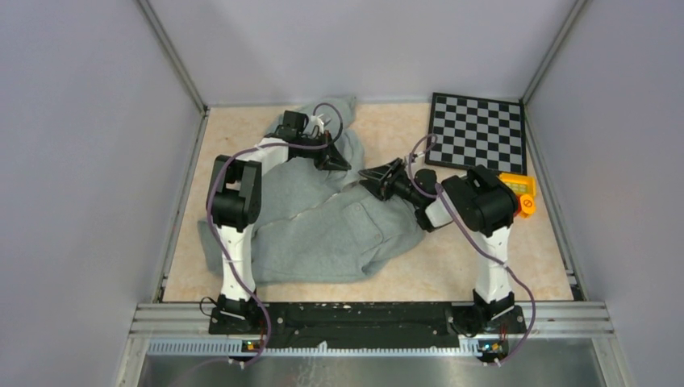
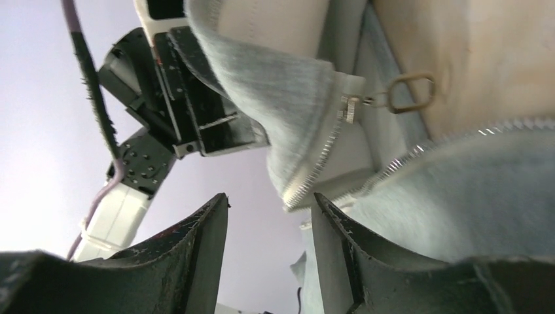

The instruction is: Zip up the jacket

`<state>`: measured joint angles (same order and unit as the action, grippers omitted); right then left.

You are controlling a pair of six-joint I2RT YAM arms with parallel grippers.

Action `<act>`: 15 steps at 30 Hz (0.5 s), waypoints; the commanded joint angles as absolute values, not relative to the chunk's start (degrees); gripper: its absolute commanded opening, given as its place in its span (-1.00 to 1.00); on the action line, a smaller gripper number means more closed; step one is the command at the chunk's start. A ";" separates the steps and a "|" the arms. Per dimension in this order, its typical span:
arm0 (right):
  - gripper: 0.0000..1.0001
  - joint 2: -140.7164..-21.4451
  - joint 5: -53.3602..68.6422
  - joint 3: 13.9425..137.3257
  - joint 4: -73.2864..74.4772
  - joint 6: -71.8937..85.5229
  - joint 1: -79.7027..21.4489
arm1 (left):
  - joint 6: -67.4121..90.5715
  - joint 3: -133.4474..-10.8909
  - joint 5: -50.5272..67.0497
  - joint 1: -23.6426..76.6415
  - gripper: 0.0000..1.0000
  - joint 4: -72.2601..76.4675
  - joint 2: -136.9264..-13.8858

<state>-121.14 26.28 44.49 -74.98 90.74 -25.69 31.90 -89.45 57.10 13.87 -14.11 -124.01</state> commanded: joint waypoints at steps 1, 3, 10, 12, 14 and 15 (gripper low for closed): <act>0.00 -118.90 24.19 41.39 -77.62 87.57 -25.49 | 32.33 -88.89 58.38 14.06 -1.00 -13.01 -119.32; 0.00 -120.33 24.45 41.42 -79.71 88.05 -25.41 | 32.49 -88.82 58.60 14.06 -1.00 -12.89 -119.07; -0.07 -124.07 25.85 49.17 -81.13 88.09 -25.15 | 32.99 -88.21 58.62 14.15 -1.00 -12.21 -118.64; -0.15 -123.21 25.25 50.54 -77.96 86.60 -24.81 | 33.33 -87.96 58.72 14.23 -1.00 -11.94 -118.58; -0.29 -122.60 24.42 50.97 -75.76 85.90 -24.13 | 33.48 -87.82 58.64 14.24 -1.00 -11.59 -118.36; -0.36 -122.57 24.03 50.90 -75.77 85.94 -23.69 | 33.49 -87.71 58.52 14.24 -1.00 -11.52 -118.24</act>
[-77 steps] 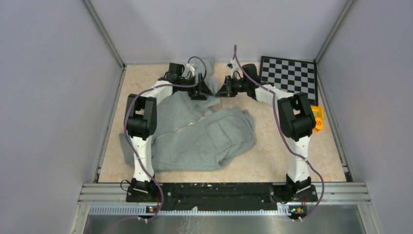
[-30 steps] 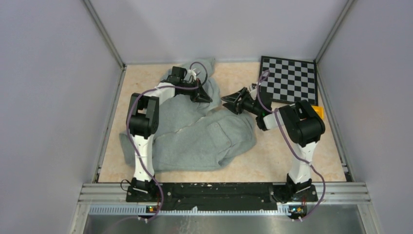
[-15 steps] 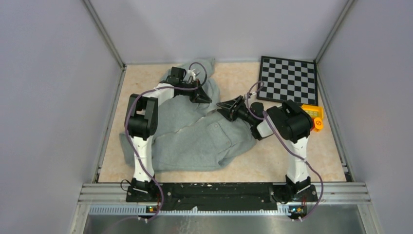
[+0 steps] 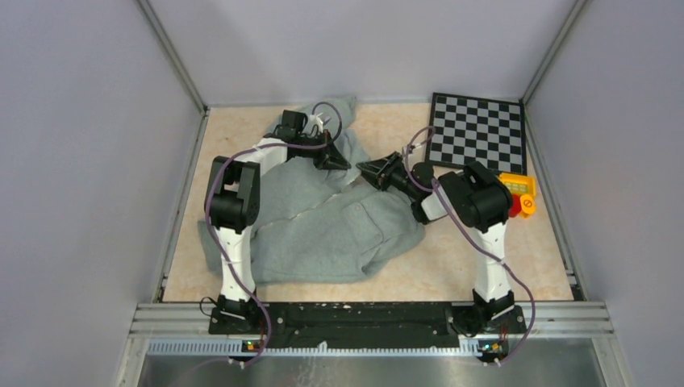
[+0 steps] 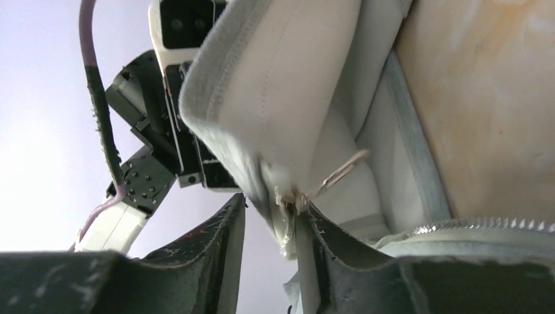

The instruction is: Zip up the jacket

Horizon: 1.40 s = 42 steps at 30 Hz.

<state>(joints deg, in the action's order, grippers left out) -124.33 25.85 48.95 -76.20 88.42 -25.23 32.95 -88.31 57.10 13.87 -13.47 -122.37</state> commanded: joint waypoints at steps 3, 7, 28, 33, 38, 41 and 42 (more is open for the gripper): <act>-0.64 -123.04 24.11 51.69 -76.01 86.37 -22.48 | 33.51 -87.55 58.34 14.19 -1.00 -11.51 -118.66; -1.00 -123.35 24.78 53.27 -73.87 85.53 -22.15 | 34.26 -87.08 58.63 14.32 -1.00 -10.98 -118.88; -1.00 -111.14 32.10 67.56 -29.28 45.98 -22.24 | 39.28 -92.16 52.92 14.33 0.72 -6.45 -114.77; -1.00 -112.71 33.15 71.20 -23.87 42.76 -22.60 | 34.93 -98.51 54.35 15.02 0.68 -13.80 -121.10; -1.00 -113.61 32.70 75.02 -19.18 38.46 -23.38 | 36.46 -96.08 57.69 15.56 0.54 -10.56 -121.88; -1.00 -113.51 32.62 76.33 -17.69 36.02 -23.47 | 37.85 -95.01 59.61 15.59 0.54 -7.60 -121.83; -1.00 -113.33 32.61 76.77 -16.83 35.17 -23.47 | 38.02 -94.79 59.86 15.56 0.54 -7.26 -121.89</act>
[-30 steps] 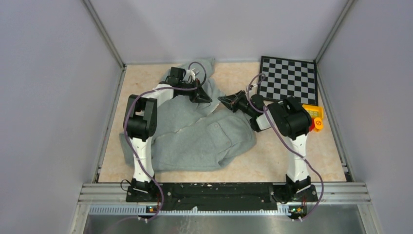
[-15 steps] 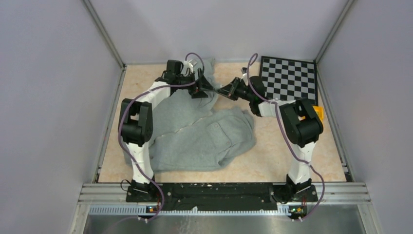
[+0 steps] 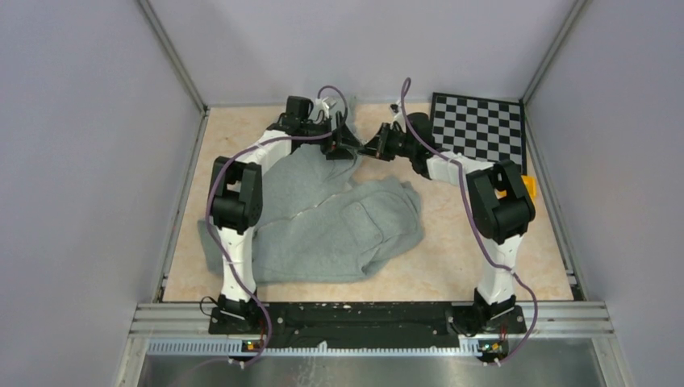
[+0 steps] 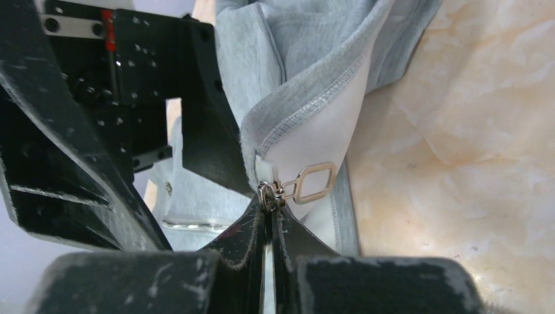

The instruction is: Zip up the jacket

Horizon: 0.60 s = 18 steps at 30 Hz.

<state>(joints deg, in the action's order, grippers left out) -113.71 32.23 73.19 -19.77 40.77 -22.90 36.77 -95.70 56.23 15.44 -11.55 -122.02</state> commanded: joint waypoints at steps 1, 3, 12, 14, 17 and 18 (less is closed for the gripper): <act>-1.00 -113.04 32.67 77.00 -16.31 34.33 -23.53 | 38.44 -94.63 60.16 15.64 0.54 -6.78 -121.90; -1.00 -112.40 32.99 77.17 -15.48 32.81 -23.47 | 39.90 -93.73 60.98 15.63 0.52 -4.71 -122.07; -1.00 -108.98 34.67 73.05 -16.90 30.94 -23.64 | 43.86 -89.52 62.50 14.76 -0.04 2.39 -121.50; -1.00 -108.66 35.36 71.91 -18.37 31.57 -23.67 | 43.82 -88.21 61.26 13.98 0.09 2.82 -120.29; -1.00 -108.39 36.10 70.58 -20.98 32.57 -24.00 | 44.47 -86.99 60.85 13.54 0.30 4.68 -119.82; -1.00 -108.25 36.19 70.26 -21.22 32.60 -24.19 | 44.87 -87.07 61.13 13.62 0.30 5.16 -120.11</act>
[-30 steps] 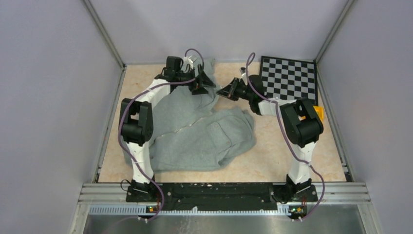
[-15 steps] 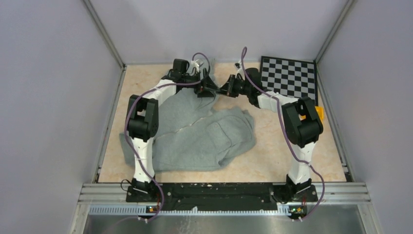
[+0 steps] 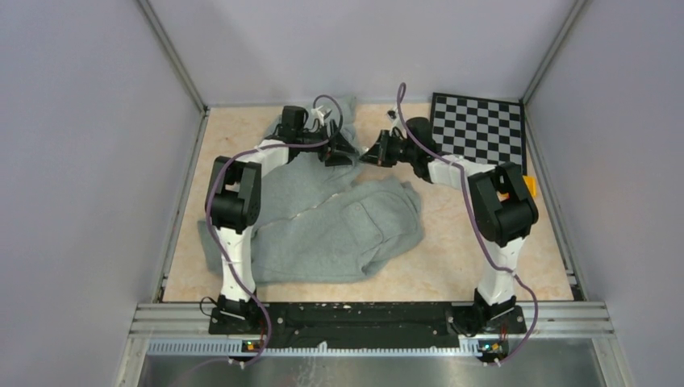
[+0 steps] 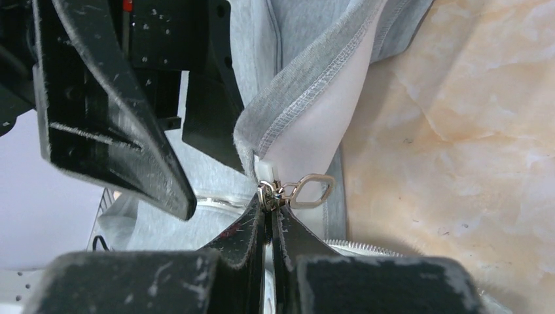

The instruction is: Zip up the jacket

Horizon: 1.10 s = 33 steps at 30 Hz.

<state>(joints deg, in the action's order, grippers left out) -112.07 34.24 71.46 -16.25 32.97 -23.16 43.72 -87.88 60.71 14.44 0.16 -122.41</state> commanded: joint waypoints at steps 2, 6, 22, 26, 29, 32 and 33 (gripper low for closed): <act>-1.00 -107.95 36.50 70.04 -21.51 32.27 -24.70 | 45.84 -86.92 61.81 13.62 0.25 6.52 -120.74; -1.00 -107.50 36.56 69.65 -21.87 31.68 -25.42 | 48.07 -86.74 63.11 13.92 0.21 9.82 -121.82; -0.68 -104.13 31.12 65.70 -21.87 34.76 -25.90 | 50.89 -83.26 63.72 14.50 -0.89 13.66 -121.36; -0.25 -102.38 31.46 59.61 -32.74 45.45 -24.19 | 52.26 -80.95 64.45 14.50 -1.00 16.33 -120.30; -0.15 -102.43 32.68 58.50 -36.06 50.20 -22.96 | 52.64 -80.58 64.92 14.50 -1.00 17.10 -120.15; -0.11 -102.93 34.65 58.43 -36.78 52.31 -21.90 | 52.46 -80.28 64.73 14.72 -1.00 17.20 -119.90; -0.11 -103.22 35.30 58.72 -36.60 52.59 -21.62 | 51.69 -80.46 64.34 14.90 -1.00 16.27 -119.81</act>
